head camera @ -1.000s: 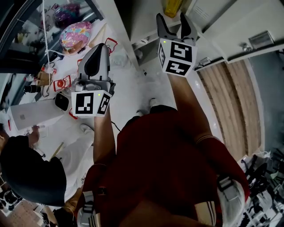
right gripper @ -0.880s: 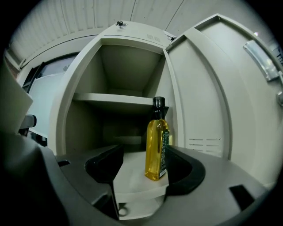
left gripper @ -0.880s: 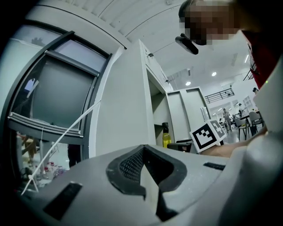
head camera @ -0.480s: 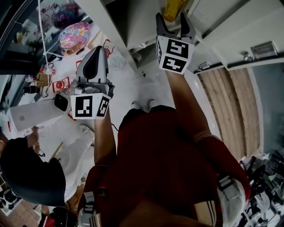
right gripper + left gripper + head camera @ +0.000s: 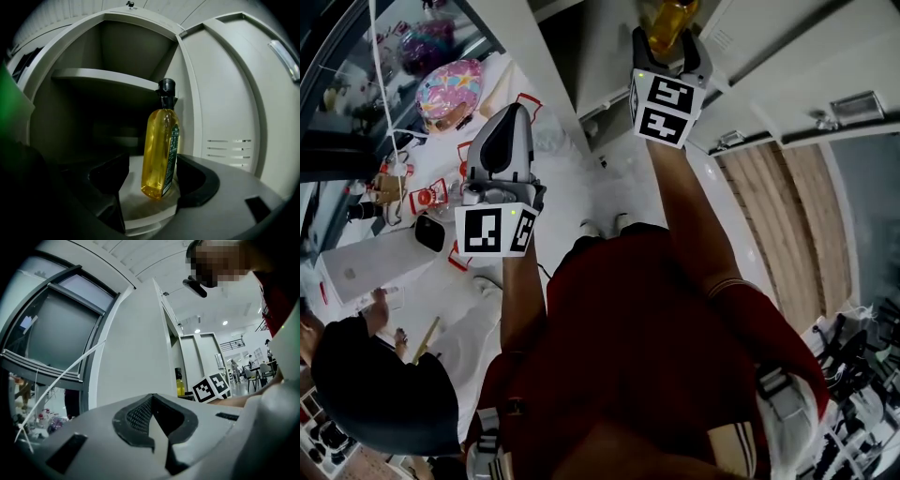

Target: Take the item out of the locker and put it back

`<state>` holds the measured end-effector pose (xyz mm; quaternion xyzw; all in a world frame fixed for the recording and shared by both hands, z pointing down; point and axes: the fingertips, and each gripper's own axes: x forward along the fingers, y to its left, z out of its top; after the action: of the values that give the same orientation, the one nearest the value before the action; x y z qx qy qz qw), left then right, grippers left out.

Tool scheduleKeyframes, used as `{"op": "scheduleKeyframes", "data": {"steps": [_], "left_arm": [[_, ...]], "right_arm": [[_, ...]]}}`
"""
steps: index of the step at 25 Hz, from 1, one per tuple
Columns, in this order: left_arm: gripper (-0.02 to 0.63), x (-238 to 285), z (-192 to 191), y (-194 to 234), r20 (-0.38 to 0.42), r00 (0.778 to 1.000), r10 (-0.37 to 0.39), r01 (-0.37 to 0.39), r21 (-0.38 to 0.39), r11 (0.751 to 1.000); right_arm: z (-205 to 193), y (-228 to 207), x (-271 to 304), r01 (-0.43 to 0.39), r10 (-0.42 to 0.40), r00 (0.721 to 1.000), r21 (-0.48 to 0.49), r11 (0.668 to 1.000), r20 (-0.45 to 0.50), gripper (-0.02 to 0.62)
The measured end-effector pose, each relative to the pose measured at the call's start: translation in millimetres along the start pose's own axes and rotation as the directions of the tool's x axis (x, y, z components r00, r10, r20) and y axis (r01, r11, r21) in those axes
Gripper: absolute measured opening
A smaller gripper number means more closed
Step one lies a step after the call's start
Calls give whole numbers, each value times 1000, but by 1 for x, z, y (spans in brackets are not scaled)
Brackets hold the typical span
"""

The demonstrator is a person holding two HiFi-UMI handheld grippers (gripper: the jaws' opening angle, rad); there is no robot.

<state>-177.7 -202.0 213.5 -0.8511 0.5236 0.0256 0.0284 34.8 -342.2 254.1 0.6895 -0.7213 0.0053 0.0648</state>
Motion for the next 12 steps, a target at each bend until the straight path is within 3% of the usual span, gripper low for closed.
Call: {"op": "scheduleKeyframes", "data": {"steps": [12], "left_arm": [[6, 5, -7, 17, -11, 1000, -29, 29, -15, 999]], "right_arm": [[0, -6, 24, 73, -73, 997, 7, 997, -25, 287]]}}
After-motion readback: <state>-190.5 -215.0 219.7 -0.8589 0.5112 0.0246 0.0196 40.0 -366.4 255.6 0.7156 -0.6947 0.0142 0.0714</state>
